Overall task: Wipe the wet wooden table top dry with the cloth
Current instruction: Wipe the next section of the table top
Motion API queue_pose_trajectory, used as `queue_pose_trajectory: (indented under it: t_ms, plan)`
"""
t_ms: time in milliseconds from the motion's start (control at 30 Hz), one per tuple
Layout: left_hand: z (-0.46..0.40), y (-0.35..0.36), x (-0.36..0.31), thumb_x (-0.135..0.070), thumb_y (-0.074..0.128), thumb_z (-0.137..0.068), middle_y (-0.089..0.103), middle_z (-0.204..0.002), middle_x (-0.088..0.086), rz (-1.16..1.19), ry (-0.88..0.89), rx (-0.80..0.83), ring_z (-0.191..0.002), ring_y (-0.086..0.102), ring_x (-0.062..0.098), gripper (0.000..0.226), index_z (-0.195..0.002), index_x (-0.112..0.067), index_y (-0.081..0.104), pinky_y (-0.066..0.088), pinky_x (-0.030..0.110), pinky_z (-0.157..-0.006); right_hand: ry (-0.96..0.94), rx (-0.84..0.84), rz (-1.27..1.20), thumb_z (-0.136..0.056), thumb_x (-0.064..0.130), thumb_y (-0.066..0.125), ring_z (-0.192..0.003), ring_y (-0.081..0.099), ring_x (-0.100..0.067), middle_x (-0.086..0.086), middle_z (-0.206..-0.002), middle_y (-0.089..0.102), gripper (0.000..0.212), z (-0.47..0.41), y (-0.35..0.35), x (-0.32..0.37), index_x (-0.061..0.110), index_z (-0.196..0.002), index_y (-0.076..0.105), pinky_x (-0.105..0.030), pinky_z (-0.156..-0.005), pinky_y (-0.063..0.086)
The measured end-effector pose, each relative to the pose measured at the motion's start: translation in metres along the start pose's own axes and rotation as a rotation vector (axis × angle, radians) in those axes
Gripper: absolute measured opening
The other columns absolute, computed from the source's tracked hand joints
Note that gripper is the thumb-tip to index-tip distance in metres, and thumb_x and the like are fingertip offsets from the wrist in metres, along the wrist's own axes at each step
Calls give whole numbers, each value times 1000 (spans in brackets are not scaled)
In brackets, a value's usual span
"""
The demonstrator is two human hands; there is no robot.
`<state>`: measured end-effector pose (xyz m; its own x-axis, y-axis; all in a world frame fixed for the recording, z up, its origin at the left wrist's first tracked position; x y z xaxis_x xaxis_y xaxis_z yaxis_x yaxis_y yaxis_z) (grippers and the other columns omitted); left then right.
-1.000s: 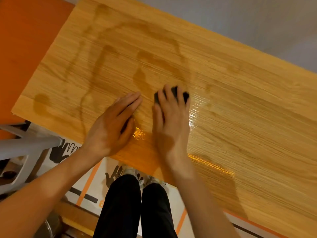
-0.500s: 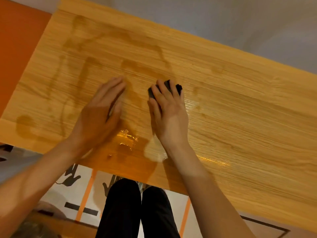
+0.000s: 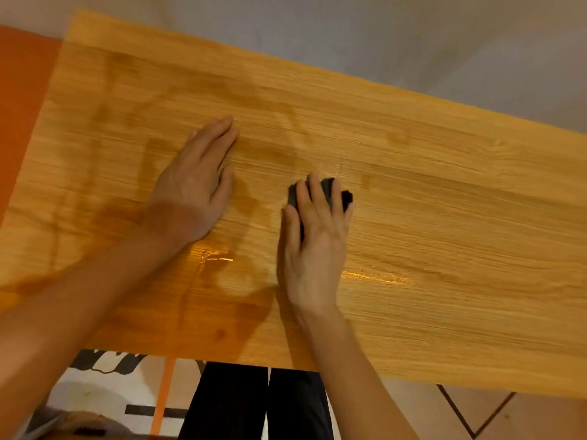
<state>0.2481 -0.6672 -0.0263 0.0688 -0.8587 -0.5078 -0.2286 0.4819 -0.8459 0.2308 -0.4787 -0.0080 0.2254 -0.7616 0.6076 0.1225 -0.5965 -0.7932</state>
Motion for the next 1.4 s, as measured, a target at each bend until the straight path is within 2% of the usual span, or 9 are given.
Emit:
queue_pose_trajectory:
  t_ms: [167,400,600,733,900,1000,1200,1300,1400]
  plan:
    - [0,2,0,-16,43,-104,40,-160,13,5,22,-35,-150,35,26,48,-149,1,45,20,38,-127,-180,133,61,-103,25,48,-148,21,-15,4,-150,43,37,-13,-32,-37,17,-139,52,-41,-123,11]
    - [1,4,1,-13,44,-105,41,-159,14,1,38,-68,-150,36,26,46,-148,2,46,29,47,-124,396,-265,-7,-102,22,44,-147,22,-23,-3,-151,41,39,-21,-60,-72,10,-139,51,-44,-122,7]
    - [1,3,0,-13,43,-105,40,-159,13,-17,31,-44,-150,35,25,46,-149,0,45,31,48,-123,81,-117,2,-103,24,43,-146,24,-24,-2,-148,45,37,-39,27,27,13,-136,55,-42,-122,7]
    - [1,3,0,-14,43,-105,41,-159,13,-10,40,-44,-150,36,25,46,-148,0,46,31,47,-122,-217,111,85,-101,28,47,-145,28,-22,0,-148,47,37,-48,10,10,16,-136,56,-41,-122,13]
    - [1,5,1,-13,44,-105,43,-157,14,-6,42,-57,-149,37,26,45,-147,1,47,31,46,-123,179,-102,57,-101,24,44,-145,28,-26,-3,-149,45,38,-55,-68,-80,15,-137,53,-50,-120,17]
    - [1,4,1,-13,44,-104,43,-157,13,-14,36,-54,-149,38,26,45,-147,1,48,31,46,-123,339,-212,33,-101,22,43,-146,25,-28,-5,-150,43,39,-59,-56,-68,11,-137,52,-50,-120,13]
    - [-2,0,-4,-17,41,-102,38,-161,8,-26,-53,37,-150,32,21,50,-150,-4,45,31,49,-122,-70,-25,19,-102,21,45,-144,29,-28,-5,-146,49,35,-70,34,32,12,-133,58,-43,-121,10]
    - [-4,-1,-4,-18,40,-102,34,-162,6,14,-77,104,-152,28,20,51,-152,-5,42,32,54,-120,-256,70,62,-101,25,47,-142,34,-28,-5,-143,52,35,-77,24,19,13,-131,59,-42,-121,14]
    - [-5,-5,-3,-26,39,-104,32,-163,3,96,-94,143,-153,26,17,52,-153,-7,42,26,47,-125,-172,71,130,-102,27,45,-143,32,-24,-1,-147,48,36,-82,-24,-36,16,-135,57,-39,-121,13]
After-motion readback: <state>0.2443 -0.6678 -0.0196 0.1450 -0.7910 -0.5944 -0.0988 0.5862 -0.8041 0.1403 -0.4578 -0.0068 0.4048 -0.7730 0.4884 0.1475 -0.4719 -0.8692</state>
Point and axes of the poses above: each hand's wrist, its own z-axis away from the middle knuckle, its own y-axis out of the palm, x = y × z, the point moved 1 cm from there along -z, towards the middle knuckle
